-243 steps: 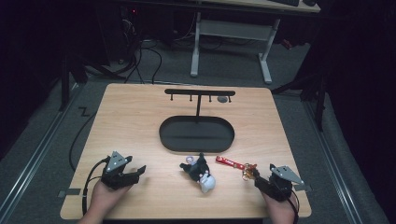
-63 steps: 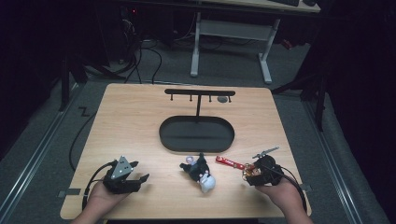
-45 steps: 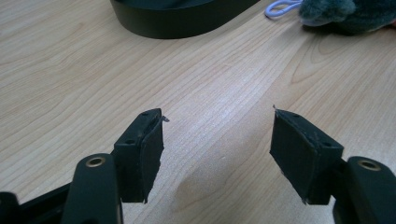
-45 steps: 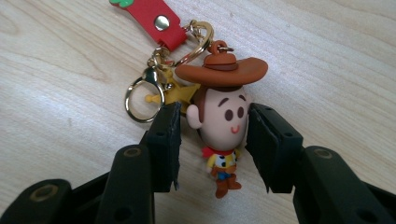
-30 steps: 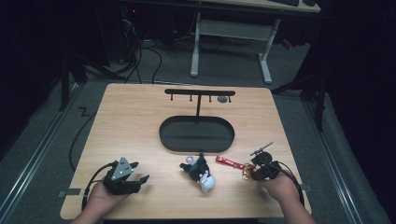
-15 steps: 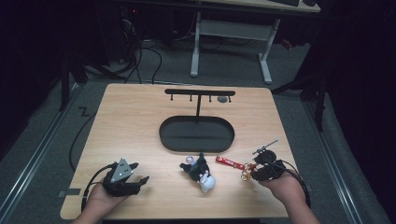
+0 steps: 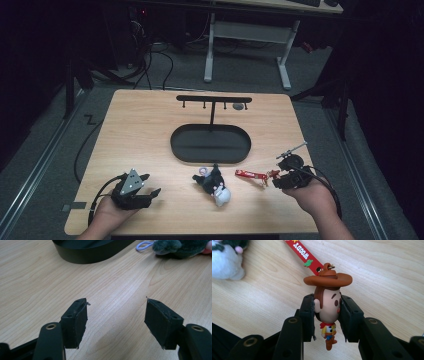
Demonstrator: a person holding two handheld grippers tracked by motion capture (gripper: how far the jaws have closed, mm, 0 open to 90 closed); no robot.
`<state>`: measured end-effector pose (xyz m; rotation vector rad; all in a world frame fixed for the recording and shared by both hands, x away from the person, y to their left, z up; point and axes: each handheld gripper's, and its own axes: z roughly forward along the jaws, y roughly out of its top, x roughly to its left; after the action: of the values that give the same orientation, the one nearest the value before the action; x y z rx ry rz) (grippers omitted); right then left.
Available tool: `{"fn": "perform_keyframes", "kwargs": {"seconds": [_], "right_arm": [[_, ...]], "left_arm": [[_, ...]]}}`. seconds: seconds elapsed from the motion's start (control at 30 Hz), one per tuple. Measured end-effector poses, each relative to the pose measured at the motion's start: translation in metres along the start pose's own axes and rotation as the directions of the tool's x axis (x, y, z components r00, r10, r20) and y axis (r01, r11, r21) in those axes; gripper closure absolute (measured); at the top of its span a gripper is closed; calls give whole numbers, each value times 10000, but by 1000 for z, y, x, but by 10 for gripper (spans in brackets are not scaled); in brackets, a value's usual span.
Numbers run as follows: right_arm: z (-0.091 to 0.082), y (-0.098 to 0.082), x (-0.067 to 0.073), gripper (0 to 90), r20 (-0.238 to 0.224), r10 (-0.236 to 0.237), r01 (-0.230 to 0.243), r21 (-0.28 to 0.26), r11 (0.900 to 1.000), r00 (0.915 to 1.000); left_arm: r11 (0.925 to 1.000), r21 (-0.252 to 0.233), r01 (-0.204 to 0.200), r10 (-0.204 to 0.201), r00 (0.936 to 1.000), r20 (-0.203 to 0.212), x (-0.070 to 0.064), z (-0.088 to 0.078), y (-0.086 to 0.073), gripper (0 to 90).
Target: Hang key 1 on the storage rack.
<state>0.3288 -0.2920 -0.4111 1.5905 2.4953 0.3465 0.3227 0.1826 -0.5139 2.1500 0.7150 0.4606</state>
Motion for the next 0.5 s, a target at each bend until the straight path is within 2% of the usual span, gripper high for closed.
{"fn": "perform_keyframes", "kwargs": {"seconds": [0.17,0.5], "right_arm": [[-16,4,-2,669,-52,222,-223,-162,9996,9997],[-40,12,0,668,2,130,-130,-384,9992,9999]], "left_arm": [[10000,-43,-45,45,10000,5,0,0,1,348],[9999,-24,-120,120,9999,13,-1,-1,2,348]]}}
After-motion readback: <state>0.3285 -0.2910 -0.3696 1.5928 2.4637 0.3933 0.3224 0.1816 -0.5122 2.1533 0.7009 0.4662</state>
